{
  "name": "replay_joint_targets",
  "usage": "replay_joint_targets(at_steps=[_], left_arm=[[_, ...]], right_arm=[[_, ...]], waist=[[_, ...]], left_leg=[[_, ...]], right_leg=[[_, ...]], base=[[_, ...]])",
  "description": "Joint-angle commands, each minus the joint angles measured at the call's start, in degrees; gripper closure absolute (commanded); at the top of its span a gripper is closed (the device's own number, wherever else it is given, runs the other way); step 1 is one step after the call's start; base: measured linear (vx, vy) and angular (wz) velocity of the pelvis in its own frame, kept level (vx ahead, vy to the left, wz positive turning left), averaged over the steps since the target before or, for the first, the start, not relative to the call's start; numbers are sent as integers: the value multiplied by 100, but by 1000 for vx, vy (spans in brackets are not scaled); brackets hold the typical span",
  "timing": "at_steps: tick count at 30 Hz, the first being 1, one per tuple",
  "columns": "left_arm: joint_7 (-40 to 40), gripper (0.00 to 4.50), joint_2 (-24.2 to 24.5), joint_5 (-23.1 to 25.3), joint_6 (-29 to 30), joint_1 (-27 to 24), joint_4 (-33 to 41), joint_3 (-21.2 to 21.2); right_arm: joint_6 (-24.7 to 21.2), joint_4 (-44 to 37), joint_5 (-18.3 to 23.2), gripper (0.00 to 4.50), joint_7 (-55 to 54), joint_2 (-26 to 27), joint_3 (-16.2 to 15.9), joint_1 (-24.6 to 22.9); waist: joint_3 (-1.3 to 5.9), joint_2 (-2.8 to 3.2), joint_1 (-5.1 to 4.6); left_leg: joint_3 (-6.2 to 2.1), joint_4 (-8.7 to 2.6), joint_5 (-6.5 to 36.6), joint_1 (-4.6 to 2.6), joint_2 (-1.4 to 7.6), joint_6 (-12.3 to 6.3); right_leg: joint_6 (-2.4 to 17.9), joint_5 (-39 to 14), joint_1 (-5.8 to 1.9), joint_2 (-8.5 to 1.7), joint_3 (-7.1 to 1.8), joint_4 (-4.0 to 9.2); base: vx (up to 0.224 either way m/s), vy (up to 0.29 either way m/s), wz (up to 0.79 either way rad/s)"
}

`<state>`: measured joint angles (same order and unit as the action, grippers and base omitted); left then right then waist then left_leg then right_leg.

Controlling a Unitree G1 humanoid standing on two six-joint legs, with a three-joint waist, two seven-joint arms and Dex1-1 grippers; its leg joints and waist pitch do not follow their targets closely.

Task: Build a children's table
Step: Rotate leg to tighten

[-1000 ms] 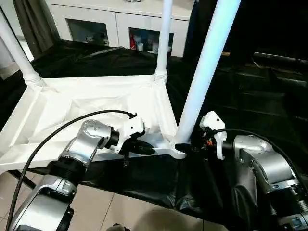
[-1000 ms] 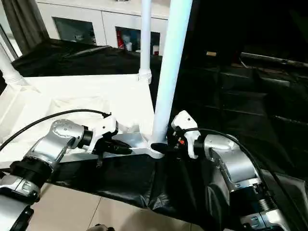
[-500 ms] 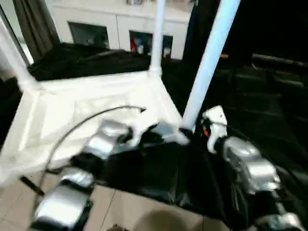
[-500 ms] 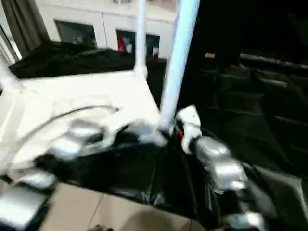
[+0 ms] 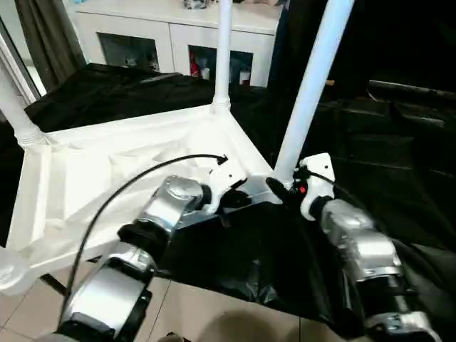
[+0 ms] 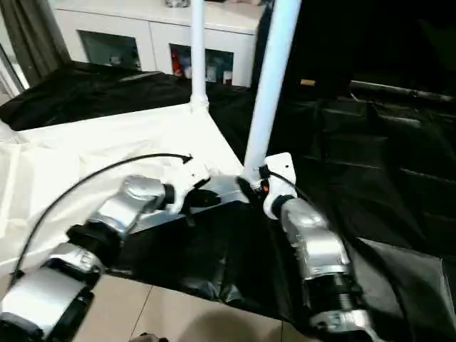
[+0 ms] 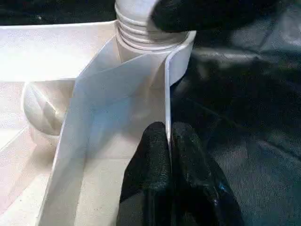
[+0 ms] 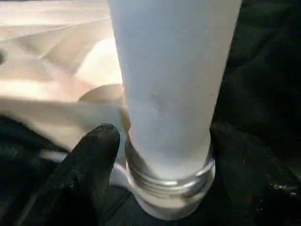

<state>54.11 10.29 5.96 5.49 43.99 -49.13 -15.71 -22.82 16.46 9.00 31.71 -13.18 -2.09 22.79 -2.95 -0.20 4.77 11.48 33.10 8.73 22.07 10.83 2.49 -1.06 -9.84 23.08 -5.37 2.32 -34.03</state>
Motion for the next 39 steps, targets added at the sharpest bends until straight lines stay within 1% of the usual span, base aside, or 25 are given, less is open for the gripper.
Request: replay_joint_targets(at_steps=[1, 2, 3, 4, 5, 6, 7, 8, 10, 11, 12, 13, 15, 18, 20, 21, 23, 25, 27, 30, 32, 36, 37, 38, 39], left_arm=[[346, 450, 128, -171, -279, -84, 248, -5], [552, 450, 226, -218, -306, -147, 348, -10], [610, 450, 253, -231, -309, -165, 376, -11], [951, 450, 373, -347, -373, -271, 554, -8], [1065, 450, 421, -383, -358, -307, 623, -11], [1327, 450, 540, -450, -311, -389, 785, -34], [1429, 450, 590, -467, -288, -417, 844, -48], [1646, 450, 696, -505, -252, -487, 988, -97], [1949, 450, 835, -573, -164, -585, 1195, -143], [1949, 450, 835, -573, -164, -585, 1195, -143], [2179, 450, 946, -652, -68, -691, 1428, -148], [2228, 450, 981, -675, -35, -730, 1509, -148], [2253, 450, 1015, -687, -16, -768, 1579, -147], [2286, 450, 1043, -687, 20, -812, 1663, -138], [2276, 450, 1060, -689, 38, -820, 1693, -144], [2261, 450, 1061, -682, 42, -820, 1697, -143], [2243, 450, 1066, -672, 72, -825, 1729, -140], [2238, 450, 1065, -674, 104, -833, 1767, -139], [2225, 450, 1061, -679, 125, -830, 1782, -140], [2216, 450, 1053, -678, 135, -825, 1774, -134], [2203, 450, 1041, -670, 124, -821, 1744, -126], [2094, 450, 1003, -643, 101, -821, 1685, -100], [1654, 450, 862, -486, 86, -725, 1441, -71], [1617, 450, 849, -473, 86, -716, 1420, -69], [1455, 450, 792, -416, 90, -674, 1325, -61]], right_arm=[[-156, -347, 154, 70, 818, -277, -376, -40], [-168, -452, 182, 70, 1113, -481, -441, -81], [-174, -482, 193, 70, 1197, -538, -458, -93], [-144, -614, 214, 70, 1559, -786, -550, -158], [-129, -662, 222, 70, 1690, -871, -586, -183], [-42, -752, 213, 70, 1966, -1054, -672, -234], [5, -780, 200, 70, 2075, -1119, -704, -251], [48, -800, 185, 70, 2184, -1183, -749, -263], [43, -814, 204, 70, 2298, -1243, -798, -256], [43, -814, 204, 70, 2298, -1243, -798, -256], [22, -847, 248, 70, 2363, -1253, -829, -249], [24, -847, 249, 70, 2365, -1238, -848, -243], [54, -833, 228, 70, 2385, -1206, -894, -235], [81, -830, 220, 70, 2434, -1195, -965, -238], [94, -806, 216, 96, 2479, -1191, -992, -233], [104, -794, 212, 96, 2497, -1193, -1001, -229], [123, -765, 201, 117, 2538, -1207, -1027, -222], [133, -759, 202, 137, 2554, -1220, -1033, -223], [139, -748, 217, 144, 2563, -1223, -1023, -221], [137, -759, 241, 171, 2562, -1234, -1025, -230], [141, -753, 240, 174, 2555, -1230, -1020, -242], [92, -723, 216, 178, 2425, -1171, -999, -273], [-21, -533, 105, 178, 1882, -927, -888, -266], [-28, -515, 96, 178, 1834, -905, -878, -265], [-58, -436, 54, 178, 1622, -806, -831, -258]], waist=[[367, -54, -7], [373, -57, -5], [377, -62, 4], [383, -58, -5], [387, -64, 7], [392, -56, 13], [397, -46, 19], [405, -39, 26], [404, -32, 22], [410, -28, 25], [413, -36, 18], [405, -27, 34], [392, -26, 51], [363, -31, 43], [361, -39, 32], [363, -41, 33], [365, -39, 31], [370, -38, 30], [376, -39, 32], [386, -43, 32], [388, -43, 33], [385, -46, 32], [380, -48, 29], [374, -63, 8], [374, -61, 11]], left_leg=[[-137, -420, 1943, -124, 200, -16], [-129, -415, 1845, -116, 204, -44], [-126, -406, 1803, -120, 208, -64], [-112, -393, 1705, -113, 209, -104], [-107, -385, 1602, -107, 212, -139], [-99, -375, 1529, -119, 224, -184], [-105, -370, 1478, -115, 232, -190], [-97, -365, 1383, -116, 235, -215], [-88, -363, 1342, -114, 234, -226], [-83, -356, 1334, -130, 240, -222], [-76, -352, 1287, -126, 239, -229], [-70, -355, 1320, -141, 250, -233], [-63, -359, 1439, -155, 247, -188], [-87, -397, 1773, -160, 248, -21], [-94, -403, 1855, -163, 243, 32], [-95, -402, 1849, -161, 242, 38], [-96, -403, 1823, -160, 240, 42], [-96, -399, 1771, -154, 241, 35], [-91, -391, 1709, -157, 239, 10], [-85, -378, 1573, -144, 233, -36], [-83, -371, 1531, -141, 231, -65], [-84, -373, 1564, -145, 232, -63], [-81, -371, 1569, -145, 230, -58], [-83, -374, 1606, -137, 216, -18], [-89, -376, 1652, -143, 216, 4]], right_leg=[[916, -1917, -189, -280, -162, 485], [968, -1772, -209, -278, -161, 461], [996, -1692, -216, -277, -163, 450], [1080, -1525, -209, -283, -170, 428], [1121, -1430, -229, -285, -163, 416], [1196, -1284, -225, -283, -166, 398], [1225, -1197, -228, -282, -162, 380], [1295, -994, -229, -267, -159, 349], [1403, -860, -228, -256, -152, 325], [1438, -812, -222, -255, -154, 319], [1483, -706, -224, -247, -155, 303], [1510, -752, -214, -257, -156, 310], [1485, -949, -196, -253, -160, 325], [1299, -1520, -180, -274, -169, 380], [1221, -1677, -176, -277, -176, 398], [1202, -1688, -177, -277, -178, 399], [1170, -1685, -172, -276, -180, 402], [1184, -1602, -179, -276, -180, 391], [1204, -1503, -178, -267, -178, 383], [1258, -1288, -194, -261, -175, 357], [1284, -1236, -200, -261, -173, 352], [1278, -1320, -199, -263, -172, 358], [1273, -1347, -189, -265, -175, 363], [1250, -1449, -181, -258, -172, 377], [1227, -1550, -184, -272, -170, 385]], base=[[0, 0, 0], [0, 0, 0], [0, 0, 0], [0, 0, 0], [0, 0, 0], [0, 0, 0], [0, 0, 0], [0, 0, 0], [0, 0, 0], [0, 0, 0], [0, 0, 0], [0, 0, 0], [0, 0, 0], [0, 0, 0], [0, 0, 0], [0, 0, 0], [0, 0, 0], [0, 0, 0], [0, 0, 0], [0, 0, 0], [0, 0, 0], [0, 0, 0], [0, 0, 0], [0, 0, 0], [0, 0, 0]])
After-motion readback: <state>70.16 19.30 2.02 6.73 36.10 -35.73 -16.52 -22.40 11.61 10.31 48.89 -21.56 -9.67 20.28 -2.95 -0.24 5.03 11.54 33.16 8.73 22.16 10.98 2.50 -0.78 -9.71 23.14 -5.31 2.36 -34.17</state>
